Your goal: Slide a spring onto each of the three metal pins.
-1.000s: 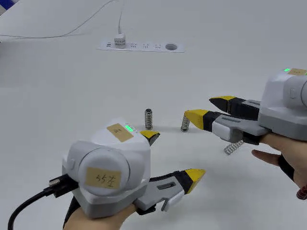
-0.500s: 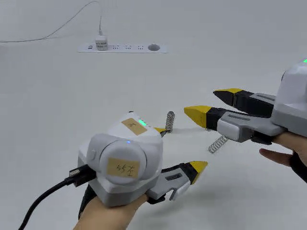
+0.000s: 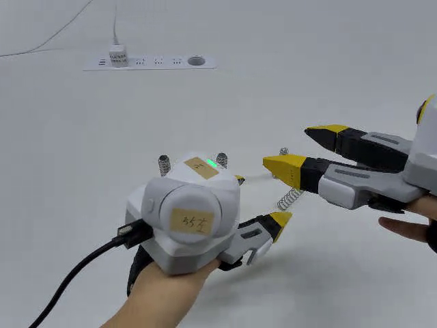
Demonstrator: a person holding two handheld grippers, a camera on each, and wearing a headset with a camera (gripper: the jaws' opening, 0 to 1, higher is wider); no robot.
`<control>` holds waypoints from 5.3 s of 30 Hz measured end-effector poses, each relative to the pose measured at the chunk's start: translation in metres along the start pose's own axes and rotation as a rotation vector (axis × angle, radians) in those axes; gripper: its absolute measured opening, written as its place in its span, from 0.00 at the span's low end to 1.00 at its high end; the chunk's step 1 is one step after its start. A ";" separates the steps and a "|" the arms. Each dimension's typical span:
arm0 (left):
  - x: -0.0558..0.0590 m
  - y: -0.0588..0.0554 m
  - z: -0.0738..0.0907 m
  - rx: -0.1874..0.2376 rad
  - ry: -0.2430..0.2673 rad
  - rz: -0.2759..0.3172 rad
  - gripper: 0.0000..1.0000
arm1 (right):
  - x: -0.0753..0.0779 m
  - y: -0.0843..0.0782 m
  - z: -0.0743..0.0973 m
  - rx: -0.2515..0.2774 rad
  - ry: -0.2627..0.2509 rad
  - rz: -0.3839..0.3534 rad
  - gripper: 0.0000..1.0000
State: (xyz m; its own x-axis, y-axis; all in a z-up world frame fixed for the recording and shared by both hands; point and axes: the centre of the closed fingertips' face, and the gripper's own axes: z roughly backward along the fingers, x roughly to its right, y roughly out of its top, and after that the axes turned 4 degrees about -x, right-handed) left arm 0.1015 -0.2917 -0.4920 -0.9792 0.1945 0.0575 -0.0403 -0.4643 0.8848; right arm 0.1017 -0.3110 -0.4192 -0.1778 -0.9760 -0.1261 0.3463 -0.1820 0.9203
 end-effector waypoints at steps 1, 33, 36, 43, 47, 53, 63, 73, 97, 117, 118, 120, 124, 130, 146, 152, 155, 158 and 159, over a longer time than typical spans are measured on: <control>0.000 0.000 -0.002 0.000 -0.002 0.001 0.45 | 0.000 -0.001 0.002 0.000 0.000 0.001 0.53; 0.010 -0.022 -0.052 -0.093 -0.045 -0.093 0.21 | 0.016 -0.030 0.041 -0.010 -0.062 -0.028 0.54; 0.010 -0.023 -0.054 -0.101 -0.043 -0.093 0.19 | 0.016 -0.031 0.042 -0.011 -0.063 -0.037 0.54; 0.008 -0.024 -0.056 -0.113 -0.035 -0.108 0.17 | 0.020 -0.034 0.042 -0.016 -0.074 -0.042 0.53; 0.008 -0.025 -0.057 -0.116 -0.042 -0.105 0.15 | 0.021 -0.033 0.043 -0.010 -0.081 -0.048 0.51; 0.011 -0.025 -0.057 -0.125 -0.048 -0.116 0.11 | 0.021 -0.036 0.042 -0.020 -0.081 -0.059 0.51; 0.008 -0.027 -0.052 -0.154 -0.049 -0.128 0.10 | 0.024 -0.039 0.042 -0.036 -0.088 -0.101 0.51; 0.006 -0.018 -0.036 -0.129 -0.037 -0.088 0.10 | 0.022 -0.034 0.042 -0.033 -0.084 -0.119 0.51; 0.016 0.027 0.019 0.119 -0.093 0.057 0.10 | 0.006 -0.018 0.032 0.011 -0.024 -0.233 0.46; 0.025 0.049 0.056 0.273 -0.152 0.104 0.10 | -0.022 -0.001 0.025 0.085 0.125 -0.436 0.28; 0.026 0.050 0.057 0.278 -0.155 0.100 0.10 | -0.023 0.000 0.025 0.090 0.132 -0.447 0.27; 0.026 0.051 0.060 0.290 -0.158 0.094 0.10 | -0.025 0.003 0.025 0.104 0.151 -0.484 0.25; 0.026 0.053 0.064 0.313 -0.164 0.093 0.10 | -0.033 0.008 0.026 0.125 0.212 -0.562 0.18; 0.029 0.058 0.070 0.342 -0.184 0.075 0.10 | -0.036 0.011 0.026 0.137 0.261 -0.642 0.15; 0.028 0.058 0.076 0.306 -0.166 0.004 0.11 | -0.051 0.021 0.025 0.139 0.322 -0.573 0.11; 0.024 0.049 0.073 0.254 -0.133 -0.031 0.17 | -0.047 0.024 0.024 0.154 0.292 -0.527 0.11; 0.021 0.045 0.073 0.238 -0.117 -0.037 0.21 | -0.043 0.023 0.023 0.149 0.270 -0.499 0.11; 0.018 0.039 0.074 0.212 -0.098 -0.052 0.22 | -0.039 0.024 0.022 0.146 0.249 -0.464 0.11; 0.017 0.037 0.074 0.204 -0.093 -0.055 0.22 | -0.038 0.024 0.021 0.143 0.243 -0.452 0.11</control>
State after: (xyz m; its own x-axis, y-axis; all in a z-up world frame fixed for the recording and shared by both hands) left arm 0.0977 -0.2417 -0.4236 -0.9536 0.2982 0.0404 -0.0432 -0.2684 0.9623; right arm 0.0974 -0.2761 -0.3844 -0.0557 -0.8067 -0.5883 0.1526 -0.5892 0.7935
